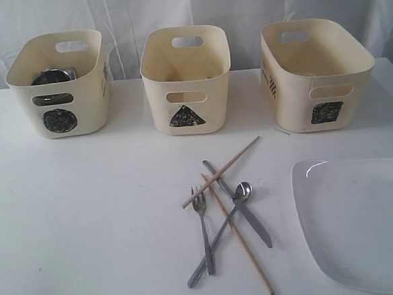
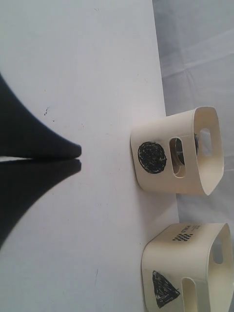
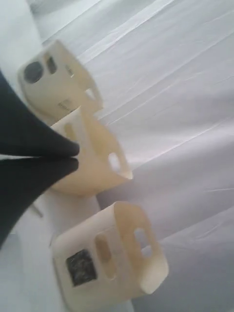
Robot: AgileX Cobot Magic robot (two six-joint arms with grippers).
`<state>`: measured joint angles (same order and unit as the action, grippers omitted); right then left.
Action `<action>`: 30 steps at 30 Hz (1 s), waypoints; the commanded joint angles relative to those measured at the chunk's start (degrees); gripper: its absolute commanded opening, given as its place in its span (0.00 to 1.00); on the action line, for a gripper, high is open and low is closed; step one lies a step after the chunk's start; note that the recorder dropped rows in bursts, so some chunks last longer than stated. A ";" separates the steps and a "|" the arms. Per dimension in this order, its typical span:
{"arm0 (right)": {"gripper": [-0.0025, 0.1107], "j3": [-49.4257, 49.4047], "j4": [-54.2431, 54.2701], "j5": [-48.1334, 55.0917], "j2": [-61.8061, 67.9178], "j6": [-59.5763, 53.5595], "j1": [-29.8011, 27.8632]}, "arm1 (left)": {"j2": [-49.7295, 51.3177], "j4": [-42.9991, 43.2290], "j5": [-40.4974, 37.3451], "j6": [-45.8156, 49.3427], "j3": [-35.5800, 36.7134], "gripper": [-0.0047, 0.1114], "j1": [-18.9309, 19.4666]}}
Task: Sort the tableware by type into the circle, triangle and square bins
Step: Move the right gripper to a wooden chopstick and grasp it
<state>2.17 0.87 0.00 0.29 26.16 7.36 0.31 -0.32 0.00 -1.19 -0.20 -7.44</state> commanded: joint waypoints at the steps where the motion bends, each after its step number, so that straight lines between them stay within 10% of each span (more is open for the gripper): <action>1: 0.02 4.16 0.44 -1.37 -0.29 1.98 0.18 | -0.31 -0.43 0.00 0.11 0.20 0.04 -0.13; 10: 0.02 5.58 0.67 -1.81 -0.29 2.61 0.18 | -0.31 -0.43 0.00 0.11 0.20 0.04 -0.13; 22: 0.04 31.43 8.64 37.53 32.35 -27.35 1.26 | -0.31 -0.43 0.00 0.11 0.20 0.04 -0.13; 30: 0.44 52.98 10.31 41.97 66.73 -28.42 1.26 | -0.31 -0.43 0.00 0.11 0.20 0.04 -0.13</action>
<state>48.55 9.83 42.78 56.19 -4.13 8.57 0.31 -0.32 0.00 -1.19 -0.20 -7.44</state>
